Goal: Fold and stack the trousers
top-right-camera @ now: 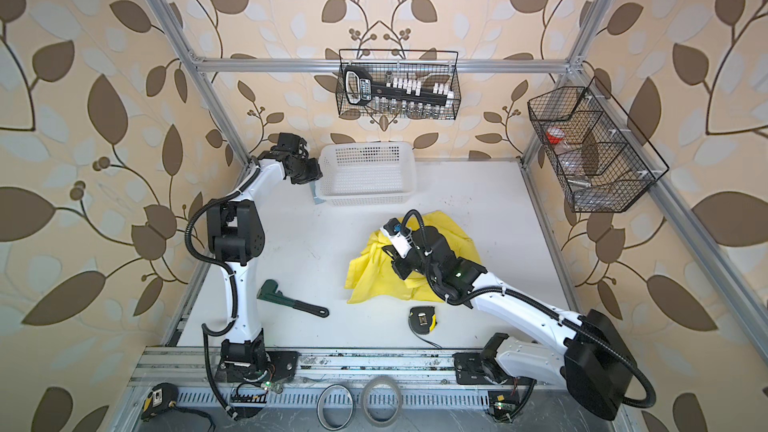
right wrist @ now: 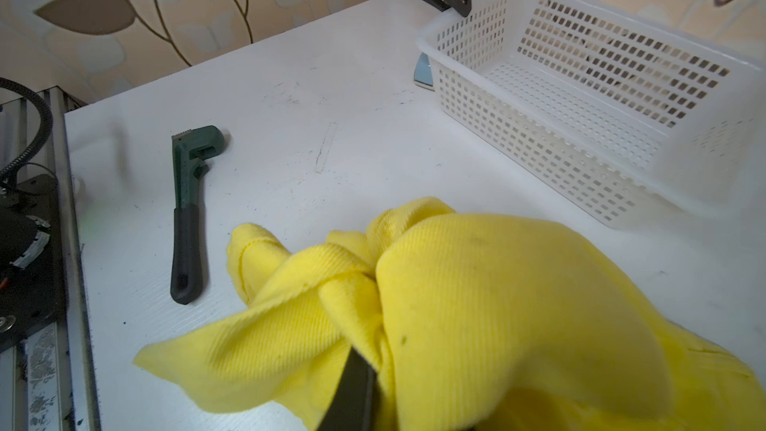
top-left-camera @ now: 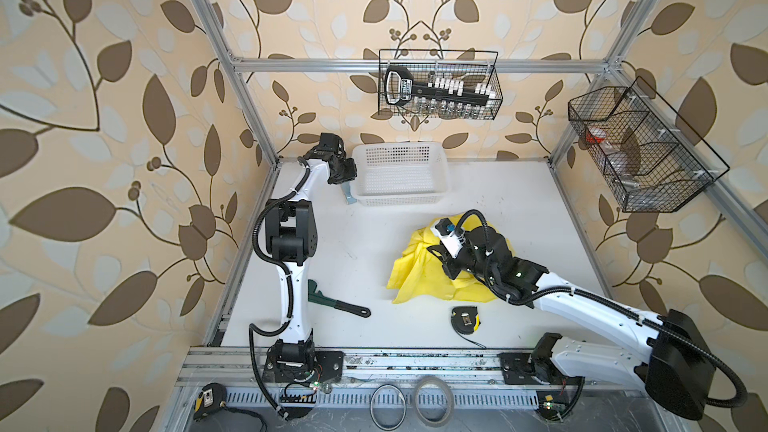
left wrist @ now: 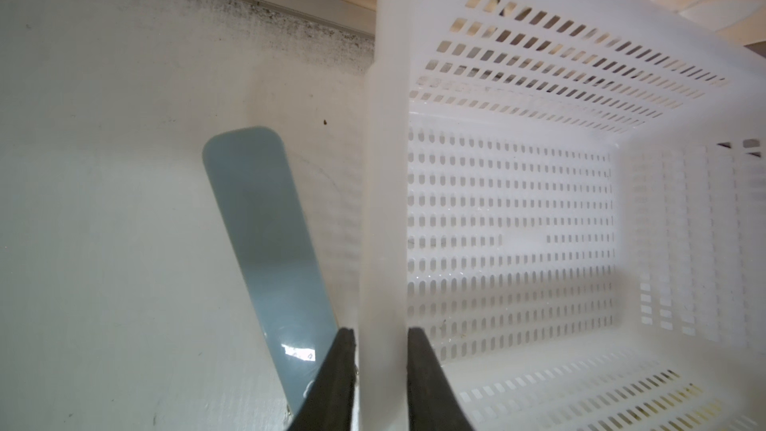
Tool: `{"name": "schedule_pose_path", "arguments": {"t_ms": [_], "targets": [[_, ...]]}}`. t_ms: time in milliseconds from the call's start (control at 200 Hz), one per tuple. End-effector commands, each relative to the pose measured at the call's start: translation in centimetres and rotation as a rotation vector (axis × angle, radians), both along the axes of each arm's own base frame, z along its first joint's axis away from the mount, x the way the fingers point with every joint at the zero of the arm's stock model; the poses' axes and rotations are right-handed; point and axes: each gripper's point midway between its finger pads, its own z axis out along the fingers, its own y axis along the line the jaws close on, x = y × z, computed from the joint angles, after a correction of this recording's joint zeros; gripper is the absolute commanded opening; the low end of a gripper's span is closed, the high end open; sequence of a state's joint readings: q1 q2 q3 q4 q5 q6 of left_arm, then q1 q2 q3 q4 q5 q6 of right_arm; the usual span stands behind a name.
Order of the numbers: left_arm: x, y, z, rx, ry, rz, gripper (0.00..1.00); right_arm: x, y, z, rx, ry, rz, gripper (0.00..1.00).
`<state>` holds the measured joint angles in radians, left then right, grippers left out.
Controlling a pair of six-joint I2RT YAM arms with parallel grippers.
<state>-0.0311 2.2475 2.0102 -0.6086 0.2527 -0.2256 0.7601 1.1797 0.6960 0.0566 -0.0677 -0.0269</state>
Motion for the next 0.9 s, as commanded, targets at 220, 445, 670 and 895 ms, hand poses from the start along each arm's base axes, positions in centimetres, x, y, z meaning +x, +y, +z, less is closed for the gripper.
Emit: {"name": "schedule_pose_path", "arguments": {"t_ms": [220,445,670,895], "targets": [[-1.8,1.7,8.6,0.012,-0.114,0.013,0.65,0.7,3.0,2.4,0.08,-0.03,0.064,0.26],[-6.8,1.6,11.1,0.003,-0.111,0.019,0.85,0.3,0.6,2.2,0.051,-0.007,0.056,0.46],[-14.4,-0.2,9.5,-0.112,-0.041,0.024,0.92,0.2,-5.3,3.2,0.119,0.003,-0.06,0.54],[-20.8,-4.2,6.0,-0.154,0.046,-0.048,0.92,0.6,-13.0,1.6,0.12,0.063,-0.318,0.54]]}}
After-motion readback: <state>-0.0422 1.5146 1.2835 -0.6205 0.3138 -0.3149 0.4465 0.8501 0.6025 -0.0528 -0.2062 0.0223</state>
